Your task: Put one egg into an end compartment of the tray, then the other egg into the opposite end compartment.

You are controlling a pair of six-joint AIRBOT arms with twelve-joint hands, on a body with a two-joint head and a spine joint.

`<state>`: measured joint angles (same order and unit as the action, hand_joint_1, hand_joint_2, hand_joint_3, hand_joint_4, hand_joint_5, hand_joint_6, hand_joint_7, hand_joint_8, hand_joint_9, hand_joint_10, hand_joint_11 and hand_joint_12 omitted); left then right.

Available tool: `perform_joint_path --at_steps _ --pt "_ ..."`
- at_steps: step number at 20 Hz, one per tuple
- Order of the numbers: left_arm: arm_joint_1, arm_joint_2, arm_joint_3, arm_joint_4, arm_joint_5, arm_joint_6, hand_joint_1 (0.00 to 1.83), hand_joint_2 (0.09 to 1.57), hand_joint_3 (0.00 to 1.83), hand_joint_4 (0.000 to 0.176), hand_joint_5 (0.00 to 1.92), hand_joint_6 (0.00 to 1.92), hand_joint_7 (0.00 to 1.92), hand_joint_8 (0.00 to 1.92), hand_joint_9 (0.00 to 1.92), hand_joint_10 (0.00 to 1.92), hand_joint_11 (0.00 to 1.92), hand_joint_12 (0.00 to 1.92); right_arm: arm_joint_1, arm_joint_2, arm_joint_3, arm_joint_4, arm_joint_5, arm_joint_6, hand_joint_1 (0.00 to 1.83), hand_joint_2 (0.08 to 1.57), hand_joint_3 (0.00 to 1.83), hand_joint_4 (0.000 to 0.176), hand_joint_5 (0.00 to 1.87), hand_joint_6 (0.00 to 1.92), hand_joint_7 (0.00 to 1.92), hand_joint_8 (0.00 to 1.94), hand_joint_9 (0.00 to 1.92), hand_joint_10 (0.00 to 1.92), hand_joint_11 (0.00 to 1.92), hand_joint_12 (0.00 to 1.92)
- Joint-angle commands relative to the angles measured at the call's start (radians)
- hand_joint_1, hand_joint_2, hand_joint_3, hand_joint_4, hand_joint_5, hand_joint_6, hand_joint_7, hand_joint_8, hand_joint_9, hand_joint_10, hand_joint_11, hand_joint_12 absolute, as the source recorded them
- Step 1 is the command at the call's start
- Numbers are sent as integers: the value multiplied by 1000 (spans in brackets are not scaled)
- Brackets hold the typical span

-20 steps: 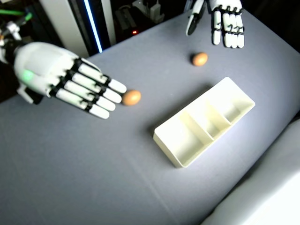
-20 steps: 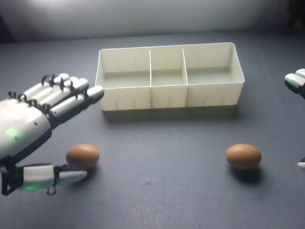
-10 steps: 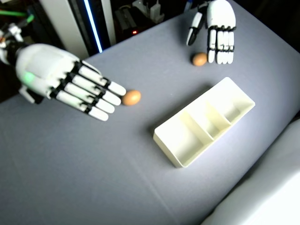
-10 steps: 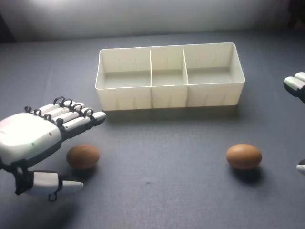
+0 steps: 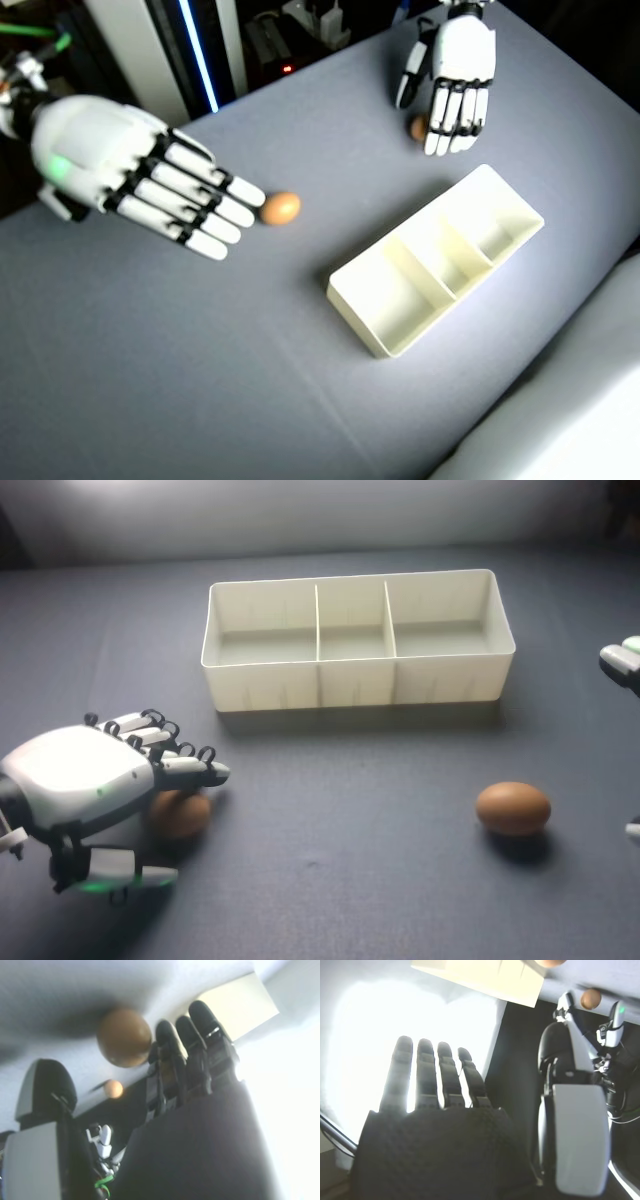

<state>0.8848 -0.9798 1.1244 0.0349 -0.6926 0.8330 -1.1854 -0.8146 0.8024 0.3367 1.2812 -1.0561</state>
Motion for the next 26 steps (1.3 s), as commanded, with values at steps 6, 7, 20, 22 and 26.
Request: perform_joint_path --at_steps 6,7,20,22,26 --pt "-10 -24 20 -4 -50 0 1187 1252 6 0 659 1220 796 1532 819 1734 833 1919 2 2 4 -4 131 11 611 1115 66 0 0 0 0 0 0 0 0 0" --pt "-10 -27 23 -4 -49 0 1195 1257 4 0 685 1203 788 1592 887 1778 950 1921 1 2 4 -4 132 12 616 1117 66 0 0 0 0 0 0 0 0 0" --pt "-81 89 -66 26 -290 42 1226 1211 1 0 756 1080 868 1469 1036 1620 1024 1897 -4 2 4 -3 155 32 502 1146 61 0 0 0 0 0 0 0 0 0" --pt "-172 90 -52 50 -246 73 1226 1214 1 0 758 1064 859 1490 1047 1649 1051 1915 -5 2 4 0 157 32 510 1147 60 0 0 0 0 0 0 0 0 0" --pt "-305 37 18 37 -181 99 1219 1219 4 0 731 1121 861 1486 1051 1659 1058 1921 -6 2 5 1 159 35 514 1159 63 0 0 0 0 0 0 0 0 0"
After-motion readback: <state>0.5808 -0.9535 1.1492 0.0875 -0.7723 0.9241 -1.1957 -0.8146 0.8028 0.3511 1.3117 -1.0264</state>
